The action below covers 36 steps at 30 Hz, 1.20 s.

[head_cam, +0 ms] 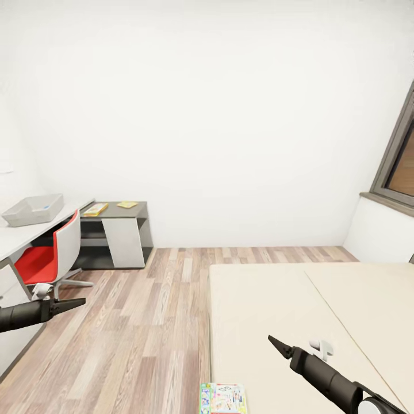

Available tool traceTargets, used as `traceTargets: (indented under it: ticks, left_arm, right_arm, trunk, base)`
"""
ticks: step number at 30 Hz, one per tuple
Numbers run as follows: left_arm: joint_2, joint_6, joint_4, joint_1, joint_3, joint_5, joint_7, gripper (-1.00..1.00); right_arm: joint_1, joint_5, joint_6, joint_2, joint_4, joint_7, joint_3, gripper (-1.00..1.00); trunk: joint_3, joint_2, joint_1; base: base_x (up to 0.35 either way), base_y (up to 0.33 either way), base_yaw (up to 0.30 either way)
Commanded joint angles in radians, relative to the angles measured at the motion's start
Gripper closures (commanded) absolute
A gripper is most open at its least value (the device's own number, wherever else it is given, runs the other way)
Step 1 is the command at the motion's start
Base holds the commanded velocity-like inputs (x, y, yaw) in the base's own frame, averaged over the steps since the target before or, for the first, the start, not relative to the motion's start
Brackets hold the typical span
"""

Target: Put all the toys in the child's room - the three board games (two on the bed and one on the table), the two jigsaw puzzles on the table, and the tennis ball on the table - inside the toy box on the table in the child's room.

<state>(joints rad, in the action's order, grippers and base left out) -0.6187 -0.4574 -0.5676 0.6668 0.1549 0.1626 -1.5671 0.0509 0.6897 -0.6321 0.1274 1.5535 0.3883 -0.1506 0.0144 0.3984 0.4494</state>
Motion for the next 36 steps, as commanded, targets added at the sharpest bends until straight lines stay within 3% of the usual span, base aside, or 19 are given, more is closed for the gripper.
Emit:
traceTargets:
  ticks: [1, 36]
  left_arm:
    - [0.001, -0.011, 0.0, 0.001, 0.0, 0.0, -0.004, -1.0]
    - [-0.004, -0.012, 0.0, 0.001, 0.002, 0.0, -0.004, -1.0]
  right_arm:
    - [0.0, 0.004, -0.006, 0.0, 0.001, 0.001, -0.001, -1.0]
    - [0.0, 0.003, -0.006, 0.001, 0.0, 0.002, -0.004, -1.0]
  trunk:
    - [0.0, 0.002, 0.001]
    - [-0.047, 0.002, 0.001]
  base:
    - [0.0, 0.0, 0.0]
    - [0.0, 0.0, 0.043]
